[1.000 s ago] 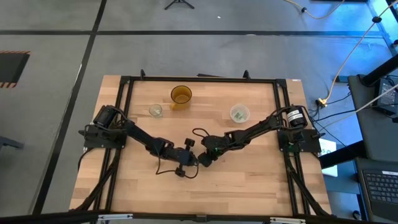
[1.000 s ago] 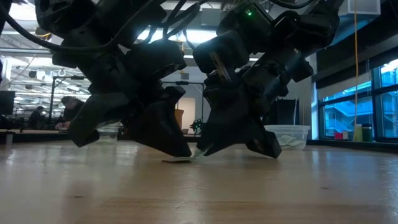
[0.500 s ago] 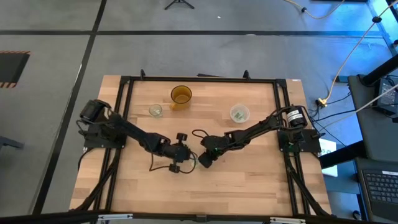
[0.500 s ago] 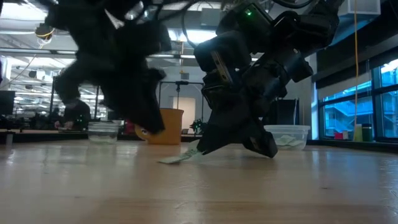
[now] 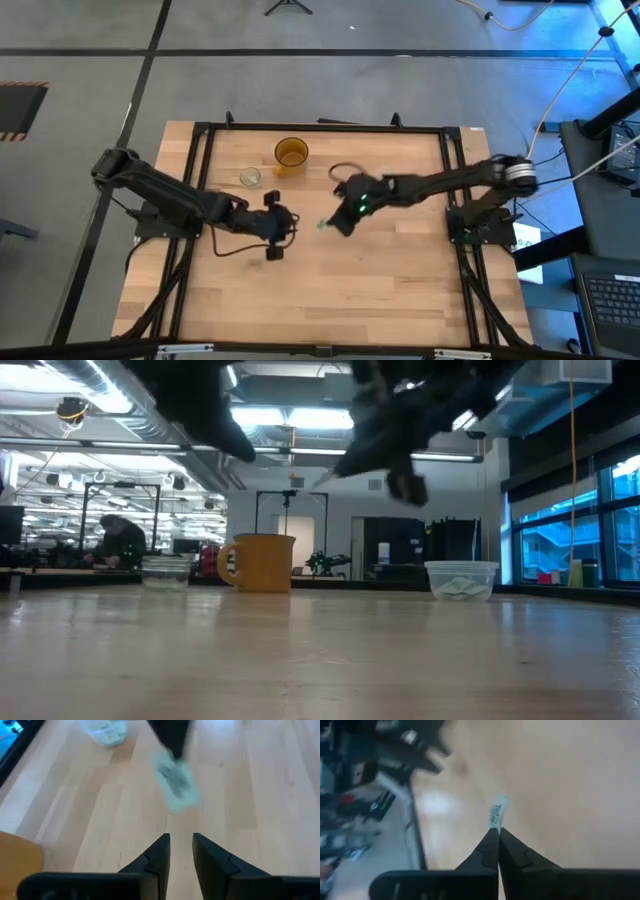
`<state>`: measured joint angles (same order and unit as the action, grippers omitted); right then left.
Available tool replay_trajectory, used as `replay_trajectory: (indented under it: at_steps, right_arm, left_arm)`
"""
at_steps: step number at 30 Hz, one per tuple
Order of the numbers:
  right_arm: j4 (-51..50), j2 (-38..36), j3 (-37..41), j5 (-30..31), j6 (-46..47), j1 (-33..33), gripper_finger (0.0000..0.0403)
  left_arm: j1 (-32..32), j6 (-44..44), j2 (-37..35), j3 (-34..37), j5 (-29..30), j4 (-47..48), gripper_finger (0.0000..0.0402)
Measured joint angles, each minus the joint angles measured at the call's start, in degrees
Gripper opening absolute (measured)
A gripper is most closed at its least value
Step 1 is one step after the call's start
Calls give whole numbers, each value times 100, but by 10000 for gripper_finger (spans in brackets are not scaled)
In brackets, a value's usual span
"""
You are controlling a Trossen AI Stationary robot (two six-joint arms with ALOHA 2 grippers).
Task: Pick and place Stevia / Truvia into bins
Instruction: Put the stevia packet into the transparent container
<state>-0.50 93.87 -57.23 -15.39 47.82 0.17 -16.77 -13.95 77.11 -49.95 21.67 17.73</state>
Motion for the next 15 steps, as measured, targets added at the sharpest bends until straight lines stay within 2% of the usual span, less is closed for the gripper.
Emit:
replay_trajectory:
  at_steps: [9,15]
  right_arm:
    - [-2525,-2075,-4,1550,-489,-754,2]
    - [-3976,-2737,-4,2449,-618,-1373,2]
  left_arm:
    - [195,-911,-640,0,21,149,78]
    - [473,-938,-1051,-2,-70,370,78]
